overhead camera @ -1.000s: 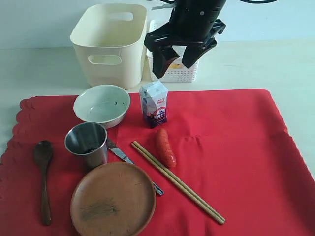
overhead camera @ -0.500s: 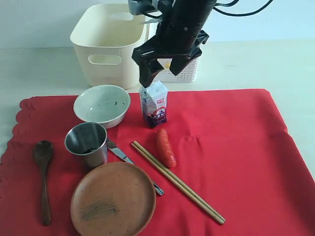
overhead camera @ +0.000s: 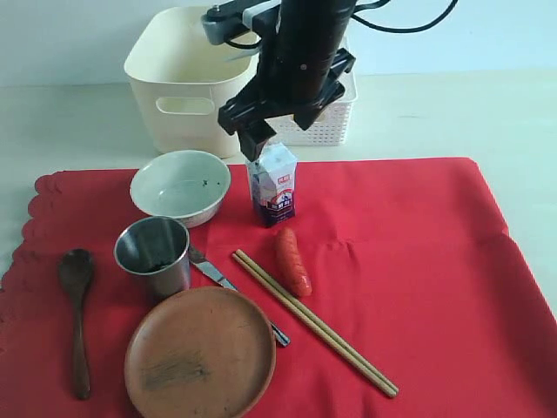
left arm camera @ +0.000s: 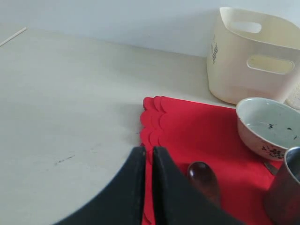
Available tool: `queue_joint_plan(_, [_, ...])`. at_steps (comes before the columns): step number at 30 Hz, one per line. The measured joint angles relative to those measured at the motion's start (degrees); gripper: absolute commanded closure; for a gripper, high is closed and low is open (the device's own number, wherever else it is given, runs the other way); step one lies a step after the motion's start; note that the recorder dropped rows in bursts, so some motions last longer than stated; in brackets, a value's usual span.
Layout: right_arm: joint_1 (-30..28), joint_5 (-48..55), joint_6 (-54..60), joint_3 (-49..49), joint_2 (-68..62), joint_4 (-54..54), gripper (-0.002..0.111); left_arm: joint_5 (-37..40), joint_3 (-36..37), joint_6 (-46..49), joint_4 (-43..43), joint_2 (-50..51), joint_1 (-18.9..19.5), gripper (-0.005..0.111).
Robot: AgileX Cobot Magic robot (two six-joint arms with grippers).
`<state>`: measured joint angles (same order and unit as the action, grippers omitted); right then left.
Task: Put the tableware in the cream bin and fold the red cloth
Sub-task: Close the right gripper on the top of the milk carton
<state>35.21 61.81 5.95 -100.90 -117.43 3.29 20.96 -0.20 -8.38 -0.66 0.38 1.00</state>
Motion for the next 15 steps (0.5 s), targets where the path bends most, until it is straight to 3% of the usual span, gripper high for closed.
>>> queue_joint_plan(15, [0.0,-3.2,-1.5,0.0,-5.0,0.0,0.031,0.0,0.0,0.0,0.0,0.0,0.0,0.099])
